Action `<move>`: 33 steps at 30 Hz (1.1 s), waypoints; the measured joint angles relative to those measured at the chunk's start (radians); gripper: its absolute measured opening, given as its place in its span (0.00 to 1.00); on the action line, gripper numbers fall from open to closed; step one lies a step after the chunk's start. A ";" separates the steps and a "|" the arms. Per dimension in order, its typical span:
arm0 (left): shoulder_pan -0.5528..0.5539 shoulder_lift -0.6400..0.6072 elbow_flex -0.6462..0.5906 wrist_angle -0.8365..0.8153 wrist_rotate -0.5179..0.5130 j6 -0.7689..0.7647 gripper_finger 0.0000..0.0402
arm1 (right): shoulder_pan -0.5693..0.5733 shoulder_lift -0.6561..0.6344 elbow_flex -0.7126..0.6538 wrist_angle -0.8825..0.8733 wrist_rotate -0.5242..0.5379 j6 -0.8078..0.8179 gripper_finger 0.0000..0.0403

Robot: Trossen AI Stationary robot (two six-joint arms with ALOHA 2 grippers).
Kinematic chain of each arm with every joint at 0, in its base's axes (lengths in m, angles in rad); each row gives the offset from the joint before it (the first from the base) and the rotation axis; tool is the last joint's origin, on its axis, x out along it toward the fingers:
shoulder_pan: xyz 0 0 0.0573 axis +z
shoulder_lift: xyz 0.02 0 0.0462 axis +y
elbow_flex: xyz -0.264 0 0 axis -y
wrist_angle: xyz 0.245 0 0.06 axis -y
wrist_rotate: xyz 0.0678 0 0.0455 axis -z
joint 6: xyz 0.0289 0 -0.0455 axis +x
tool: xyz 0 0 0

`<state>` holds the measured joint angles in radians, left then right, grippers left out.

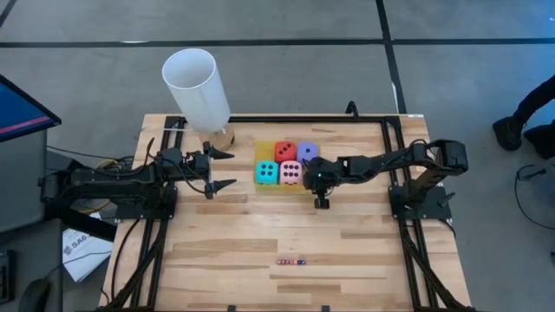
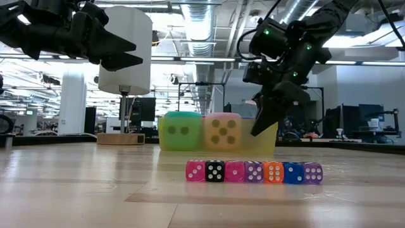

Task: Pick & Place Dice
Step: Adjust the yellow bin, then put the right small purple dice into the yellow bin

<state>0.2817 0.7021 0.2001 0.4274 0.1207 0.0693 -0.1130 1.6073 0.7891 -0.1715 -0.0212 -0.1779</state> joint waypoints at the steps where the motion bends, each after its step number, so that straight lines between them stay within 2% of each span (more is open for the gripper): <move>1: 0.000 0.000 0.000 0.000 0.000 0.000 0.98 | 0.011 0.000 0.000 0.000 0.000 0.013 0.01; 10: 0.000 0.000 0.000 0.000 0.000 0.000 0.98 | 0.109 0.000 0.000 -0.005 -0.004 0.112 0.01; 20: 0.000 0.000 0.000 0.000 0.000 0.000 0.98 | 0.154 0.002 -0.002 0.020 -0.006 0.180 0.02; 24: 0.000 0.000 0.000 0.000 0.000 0.000 0.98 | 0.152 0.005 -0.004 0.045 -0.012 0.173 0.08; 33: 0.000 0.000 0.000 0.000 0.000 0.000 0.98 | 0.151 0.004 0.029 0.033 -0.011 0.154 0.28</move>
<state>0.2817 0.7021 0.2001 0.4278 0.1207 0.0692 0.0380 1.6118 0.8180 -0.1386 -0.0319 -0.0234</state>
